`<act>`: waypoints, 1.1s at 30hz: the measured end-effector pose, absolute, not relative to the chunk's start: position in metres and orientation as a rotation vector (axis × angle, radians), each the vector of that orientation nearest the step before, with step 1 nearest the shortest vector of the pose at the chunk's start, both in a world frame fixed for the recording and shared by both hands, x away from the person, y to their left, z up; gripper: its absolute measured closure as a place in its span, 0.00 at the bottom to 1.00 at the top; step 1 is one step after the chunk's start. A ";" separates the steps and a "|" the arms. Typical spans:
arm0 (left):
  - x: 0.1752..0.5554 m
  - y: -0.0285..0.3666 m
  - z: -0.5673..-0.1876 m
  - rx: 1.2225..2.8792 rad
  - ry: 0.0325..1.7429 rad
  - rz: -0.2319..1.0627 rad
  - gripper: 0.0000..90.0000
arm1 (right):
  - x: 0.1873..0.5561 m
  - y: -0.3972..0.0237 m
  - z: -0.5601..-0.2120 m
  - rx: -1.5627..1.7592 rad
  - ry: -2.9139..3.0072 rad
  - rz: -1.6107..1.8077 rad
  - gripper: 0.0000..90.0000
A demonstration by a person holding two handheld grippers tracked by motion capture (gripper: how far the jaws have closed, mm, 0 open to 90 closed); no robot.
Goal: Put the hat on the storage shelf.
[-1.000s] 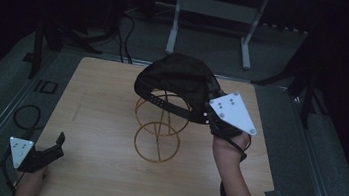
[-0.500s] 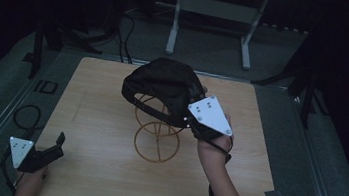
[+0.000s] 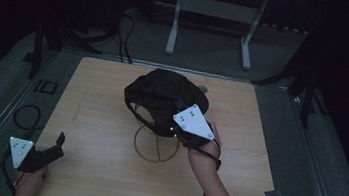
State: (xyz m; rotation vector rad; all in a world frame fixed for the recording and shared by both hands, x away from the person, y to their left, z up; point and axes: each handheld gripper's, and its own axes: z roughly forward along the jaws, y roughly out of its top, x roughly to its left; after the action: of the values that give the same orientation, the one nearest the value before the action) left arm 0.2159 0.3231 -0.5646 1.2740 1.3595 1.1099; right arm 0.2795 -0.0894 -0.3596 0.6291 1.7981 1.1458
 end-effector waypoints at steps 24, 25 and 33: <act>0.216 0.323 -0.565 1.274 1.358 1.107 0.02 | 0.290 -0.084 -0.378 0.637 2.002 1.220 0.77; 0.216 0.323 -0.565 1.275 1.358 1.107 0.02 | 0.290 -0.085 -0.378 0.637 2.000 1.220 0.76; 0.216 0.323 -0.565 1.274 1.357 1.107 0.02 | 0.289 -0.085 -0.375 0.632 1.992 1.222 0.72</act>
State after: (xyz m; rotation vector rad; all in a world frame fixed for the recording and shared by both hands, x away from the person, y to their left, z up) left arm 0.2157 0.3233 -0.5647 1.2739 1.3567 1.1071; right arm 0.2895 -0.0851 -0.3749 0.6315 1.9924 1.2217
